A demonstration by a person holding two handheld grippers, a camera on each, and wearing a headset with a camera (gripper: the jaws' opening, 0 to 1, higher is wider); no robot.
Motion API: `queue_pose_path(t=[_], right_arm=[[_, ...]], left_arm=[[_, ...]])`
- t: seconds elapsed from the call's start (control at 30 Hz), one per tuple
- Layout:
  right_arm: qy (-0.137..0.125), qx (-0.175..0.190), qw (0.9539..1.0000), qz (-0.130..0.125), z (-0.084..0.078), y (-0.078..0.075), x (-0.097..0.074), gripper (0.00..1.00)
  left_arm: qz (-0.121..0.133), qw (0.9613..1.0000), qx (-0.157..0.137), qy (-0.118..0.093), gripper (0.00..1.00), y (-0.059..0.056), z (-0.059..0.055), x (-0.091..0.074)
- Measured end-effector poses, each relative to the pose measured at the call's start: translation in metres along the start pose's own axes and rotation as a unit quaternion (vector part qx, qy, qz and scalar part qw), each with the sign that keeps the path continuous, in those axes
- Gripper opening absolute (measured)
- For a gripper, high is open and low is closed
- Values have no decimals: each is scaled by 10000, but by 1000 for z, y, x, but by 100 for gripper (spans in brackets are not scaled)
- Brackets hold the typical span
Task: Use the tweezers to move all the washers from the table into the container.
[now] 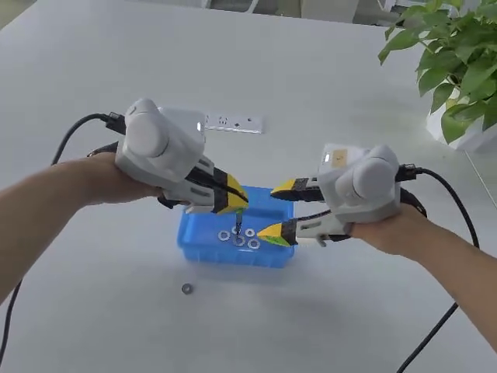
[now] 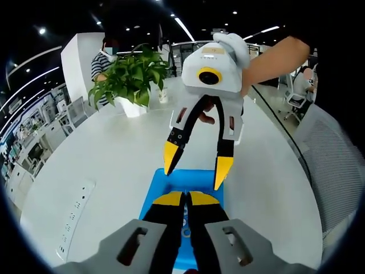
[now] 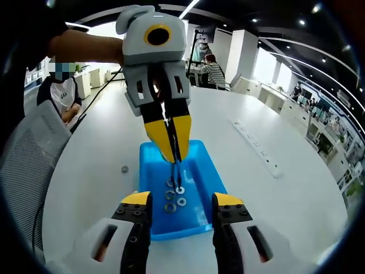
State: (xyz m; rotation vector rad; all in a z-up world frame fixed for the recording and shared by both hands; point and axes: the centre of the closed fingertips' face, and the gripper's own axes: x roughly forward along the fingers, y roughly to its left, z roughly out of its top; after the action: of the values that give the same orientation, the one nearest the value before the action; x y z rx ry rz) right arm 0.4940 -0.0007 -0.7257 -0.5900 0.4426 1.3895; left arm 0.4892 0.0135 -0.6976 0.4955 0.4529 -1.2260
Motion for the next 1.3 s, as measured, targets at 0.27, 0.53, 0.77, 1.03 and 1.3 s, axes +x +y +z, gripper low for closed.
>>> queue_pose_path(t=[0.27,0.53,0.77,1.03,1.3], right_arm=[[-29,164,9996,-211,-6,3,-20,47],[-21,329,9988,-350,-14,12,-36,53],[-6,461,9978,-476,-21,20,-49,60],[11,579,9968,-559,-25,32,-59,66],[-49,643,9958,-650,-23,40,-65,73]], left_arm=[[53,10000,-18,2,5,-1,7,-8],[67,10000,-27,9,5,-8,15,-19],[155,9998,-90,47,5,-12,21,-32],[206,9997,-135,61,5,-24,25,-48],[195,9997,-124,72,5,-39,27,-62]])
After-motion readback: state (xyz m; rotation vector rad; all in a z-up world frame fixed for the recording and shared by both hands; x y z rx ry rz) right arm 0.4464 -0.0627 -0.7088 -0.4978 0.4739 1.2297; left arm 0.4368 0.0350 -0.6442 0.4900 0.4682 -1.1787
